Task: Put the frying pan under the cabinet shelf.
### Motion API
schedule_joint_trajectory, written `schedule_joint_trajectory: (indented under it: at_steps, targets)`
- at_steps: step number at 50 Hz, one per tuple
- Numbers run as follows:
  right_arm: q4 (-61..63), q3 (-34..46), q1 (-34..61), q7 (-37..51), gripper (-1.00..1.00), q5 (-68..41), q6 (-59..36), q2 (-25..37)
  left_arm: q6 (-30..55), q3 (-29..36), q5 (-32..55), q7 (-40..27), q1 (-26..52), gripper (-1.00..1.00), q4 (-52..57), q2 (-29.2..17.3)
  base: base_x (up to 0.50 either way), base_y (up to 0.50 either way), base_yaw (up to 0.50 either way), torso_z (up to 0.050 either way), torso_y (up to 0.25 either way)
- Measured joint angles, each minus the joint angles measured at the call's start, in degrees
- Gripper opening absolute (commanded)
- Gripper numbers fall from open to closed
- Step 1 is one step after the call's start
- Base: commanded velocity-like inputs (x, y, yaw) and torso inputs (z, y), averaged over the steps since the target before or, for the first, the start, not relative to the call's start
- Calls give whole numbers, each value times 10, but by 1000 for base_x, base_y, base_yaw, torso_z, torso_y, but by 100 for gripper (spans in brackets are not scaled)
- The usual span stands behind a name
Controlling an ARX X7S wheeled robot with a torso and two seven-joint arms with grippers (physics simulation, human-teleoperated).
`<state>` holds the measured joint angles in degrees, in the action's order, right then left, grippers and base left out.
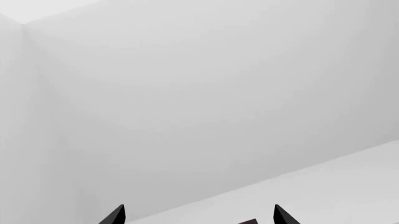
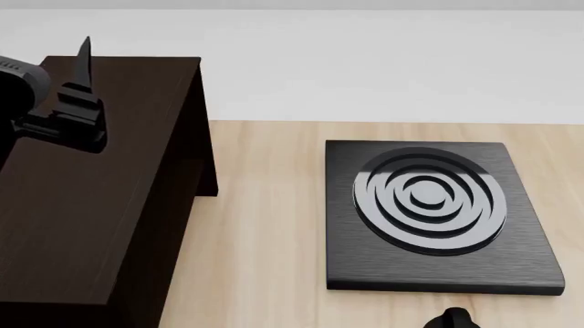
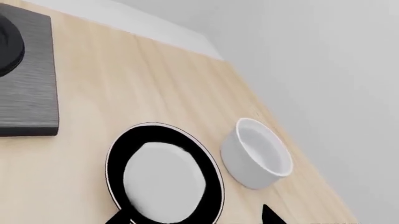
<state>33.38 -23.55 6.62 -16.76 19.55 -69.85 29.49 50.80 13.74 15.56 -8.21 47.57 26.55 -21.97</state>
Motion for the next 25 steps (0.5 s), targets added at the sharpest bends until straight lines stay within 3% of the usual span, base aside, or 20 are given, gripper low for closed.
schedule_joint_trajectory:
  at_steps: [25]
  targets:
    - [-37,-13,-30,9,100,-13,46,-29,13,4,4,-6,10,100,12,1,0,0,0,0,0]
